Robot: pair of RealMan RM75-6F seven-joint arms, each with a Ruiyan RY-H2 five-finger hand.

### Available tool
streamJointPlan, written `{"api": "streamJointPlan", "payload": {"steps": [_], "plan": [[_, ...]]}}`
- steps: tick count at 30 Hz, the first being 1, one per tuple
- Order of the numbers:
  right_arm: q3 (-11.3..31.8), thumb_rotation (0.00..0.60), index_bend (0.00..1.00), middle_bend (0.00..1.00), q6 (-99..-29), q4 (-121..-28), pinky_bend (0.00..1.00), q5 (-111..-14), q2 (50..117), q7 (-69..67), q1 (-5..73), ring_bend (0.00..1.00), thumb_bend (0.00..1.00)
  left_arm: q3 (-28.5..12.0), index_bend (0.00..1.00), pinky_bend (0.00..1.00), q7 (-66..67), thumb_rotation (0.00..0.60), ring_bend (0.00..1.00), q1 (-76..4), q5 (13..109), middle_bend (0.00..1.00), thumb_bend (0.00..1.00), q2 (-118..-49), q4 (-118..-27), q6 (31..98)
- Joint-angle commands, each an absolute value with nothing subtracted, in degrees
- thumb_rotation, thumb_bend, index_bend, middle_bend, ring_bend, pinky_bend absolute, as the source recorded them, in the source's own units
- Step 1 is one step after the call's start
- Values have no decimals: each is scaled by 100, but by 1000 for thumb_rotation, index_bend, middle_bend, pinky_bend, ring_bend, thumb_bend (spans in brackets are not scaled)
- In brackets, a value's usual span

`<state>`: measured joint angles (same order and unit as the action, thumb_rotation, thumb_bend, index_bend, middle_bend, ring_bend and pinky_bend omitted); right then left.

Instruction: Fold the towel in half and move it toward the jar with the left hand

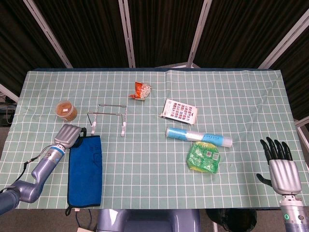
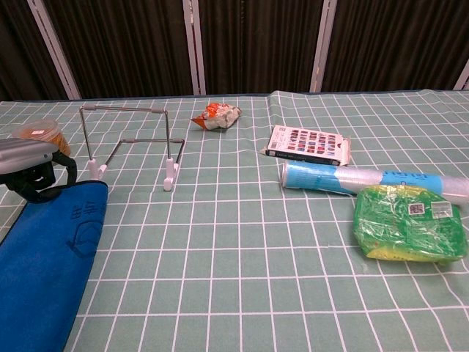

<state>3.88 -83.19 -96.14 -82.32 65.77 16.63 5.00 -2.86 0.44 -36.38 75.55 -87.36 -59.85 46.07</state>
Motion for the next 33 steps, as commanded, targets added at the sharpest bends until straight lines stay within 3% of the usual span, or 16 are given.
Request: {"api": "streamJointPlan", "payload": {"steps": [1, 7, 12, 20, 27, 33], "plan": [[386, 600, 0, 0, -8316, -9616, 0, -8231, 6577, 1664, 500, 0, 0, -274, 267, 1000, -78, 600, 890, -3620, 7625, 895, 424, -8780, -5911, 4659], [380, 600, 0, 0, -8320, -9624, 0, -8245, 6573, 1652, 502, 0, 0, -255, 271, 1000, -224, 600, 889, -3603, 7653, 893, 385, -8670, -5949, 4627], [376, 600, 0, 0, -8326, -9628, 0, -8254, 6566, 1641, 500, 0, 0, -211, 365, 1000, -251, 600, 889, -3581, 7664, 893, 386, -8603, -6031, 4581], [368, 600, 4, 0, -8307, -9621, 0, -8250, 6575, 1656, 507, 0, 0, -194, 390, 1000, -233, 600, 889, -3559, 7643, 893, 387, -8708, -5934, 4557], [372, 600, 80, 0, -8273, -9604, 0, -8214, 6589, 1666, 519, 0, 0, -204, 405, 1000, -277, 600, 889, -3572, 7706, 893, 388, -8853, -5827, 4615], [366, 600, 24, 0, -8261, -9604, 0, -8213, 6587, 1662, 523, 0, 0, -176, 416, 1000, -301, 600, 889, -3567, 7736, 894, 388, -8906, -5757, 4594]]}}
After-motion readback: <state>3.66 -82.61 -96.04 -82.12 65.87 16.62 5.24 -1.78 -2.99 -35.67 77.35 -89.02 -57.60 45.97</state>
